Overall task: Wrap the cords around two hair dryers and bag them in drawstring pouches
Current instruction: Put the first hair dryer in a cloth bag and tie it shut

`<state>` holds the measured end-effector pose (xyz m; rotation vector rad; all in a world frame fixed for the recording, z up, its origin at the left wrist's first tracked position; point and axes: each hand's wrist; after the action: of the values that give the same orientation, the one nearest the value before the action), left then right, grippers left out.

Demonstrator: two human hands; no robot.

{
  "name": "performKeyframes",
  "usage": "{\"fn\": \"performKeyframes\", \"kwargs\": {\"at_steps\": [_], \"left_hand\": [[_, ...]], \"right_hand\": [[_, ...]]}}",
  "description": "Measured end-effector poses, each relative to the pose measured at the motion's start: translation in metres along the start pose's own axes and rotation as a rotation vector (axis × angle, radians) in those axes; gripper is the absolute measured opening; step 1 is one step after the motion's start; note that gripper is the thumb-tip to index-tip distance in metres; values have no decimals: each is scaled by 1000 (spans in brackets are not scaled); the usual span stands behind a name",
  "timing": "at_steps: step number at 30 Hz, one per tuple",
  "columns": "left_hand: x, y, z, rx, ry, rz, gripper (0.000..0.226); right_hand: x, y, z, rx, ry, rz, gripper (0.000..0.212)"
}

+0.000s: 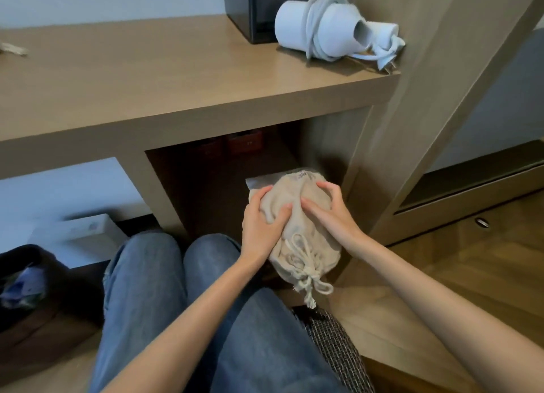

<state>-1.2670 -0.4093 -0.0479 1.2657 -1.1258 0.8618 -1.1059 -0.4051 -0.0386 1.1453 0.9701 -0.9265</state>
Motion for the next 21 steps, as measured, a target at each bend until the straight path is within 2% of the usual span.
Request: {"fn": "performKeyframes", "kwargs": {"at_steps": [3, 8, 10, 12, 14, 21], "left_hand": [[-26, -1, -26, -27, 113, 11, 51], [-57, 1, -57, -16, 258, 63, 42], [-69, 2, -66, 4, 293, 90, 50], [-80, 3, -72, 23, 307, 97, 51], [-90, 5, -80, 36, 315, 101, 51], [-108, 15, -99, 84, 325, 93, 58]], "right_hand": [[20, -3, -27, -33, -90, 12, 69], [40, -15, -69, -61, -257, -11, 101], [49, -21, -87, -55, -292, -22, 95], [55, -26, -99, -56, -283, -50, 76], [59, -33, -111, -48, -254, -46, 65], [70, -58, -143, -68, -182, 40, 60]]}}
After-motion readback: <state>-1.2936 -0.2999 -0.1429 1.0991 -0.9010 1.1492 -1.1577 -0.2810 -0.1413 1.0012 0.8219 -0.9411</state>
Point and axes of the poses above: each hand's wrist, its own z-axis away from the middle knuckle, its own y-axis out of the back of the hand, x = y × z, and after that the axes turned 11 degrees about -x, right-handed
